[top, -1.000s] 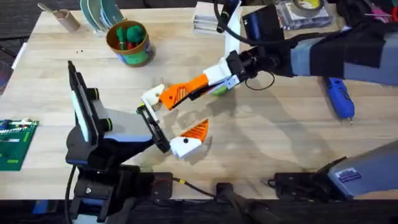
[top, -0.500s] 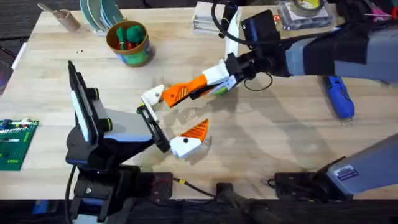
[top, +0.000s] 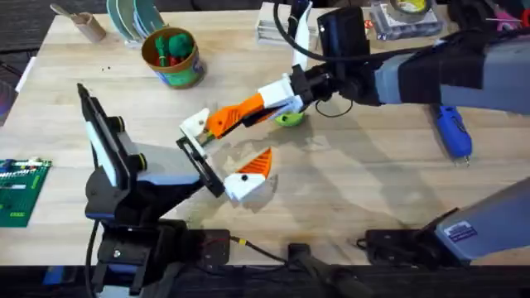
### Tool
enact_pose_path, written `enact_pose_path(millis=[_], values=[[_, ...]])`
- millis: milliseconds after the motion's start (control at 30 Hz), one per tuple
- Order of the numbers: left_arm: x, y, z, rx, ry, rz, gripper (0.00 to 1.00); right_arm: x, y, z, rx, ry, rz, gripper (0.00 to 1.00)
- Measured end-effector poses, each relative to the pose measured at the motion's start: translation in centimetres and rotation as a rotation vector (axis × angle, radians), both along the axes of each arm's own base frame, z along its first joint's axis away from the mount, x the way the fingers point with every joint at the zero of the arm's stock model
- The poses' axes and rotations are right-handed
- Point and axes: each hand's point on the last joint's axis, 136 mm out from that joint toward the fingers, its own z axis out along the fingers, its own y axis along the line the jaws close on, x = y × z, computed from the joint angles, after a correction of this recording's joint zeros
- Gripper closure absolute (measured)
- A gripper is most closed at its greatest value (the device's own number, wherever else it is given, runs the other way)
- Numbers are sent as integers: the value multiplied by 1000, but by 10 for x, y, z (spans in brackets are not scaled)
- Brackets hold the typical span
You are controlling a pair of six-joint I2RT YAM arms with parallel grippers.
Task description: Pick up the gripper from the table and insert it into the empty holder that is missing its gripper. Then pick up a screw, insert it into the mounting hole, and use the screwdriver to tighten it. Finally, clean up the table by picking up the vegetable and placing it into the bucket.
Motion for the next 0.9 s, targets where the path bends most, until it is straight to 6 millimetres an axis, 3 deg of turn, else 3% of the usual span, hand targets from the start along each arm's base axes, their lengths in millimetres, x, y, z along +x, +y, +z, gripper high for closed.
enact_pose_path(millis=[133,400,600,700,900], values=[[8,7,0,1,0,62,7,-1,11,0,-40,58,-22,990],[9,8,0,0,2,70,7,-2,13,-1,-61,103,-32,991],[6,5,0,-2,2,42,7,-2,14,-4,-69,125,-29,991],[-8,-6,0,2,-5,-55,7,-8,22,-4,-51,106,1,991],[-8,-6,0,10,-17,-60,8,-8,26,-2,-41,79,-2,991]])
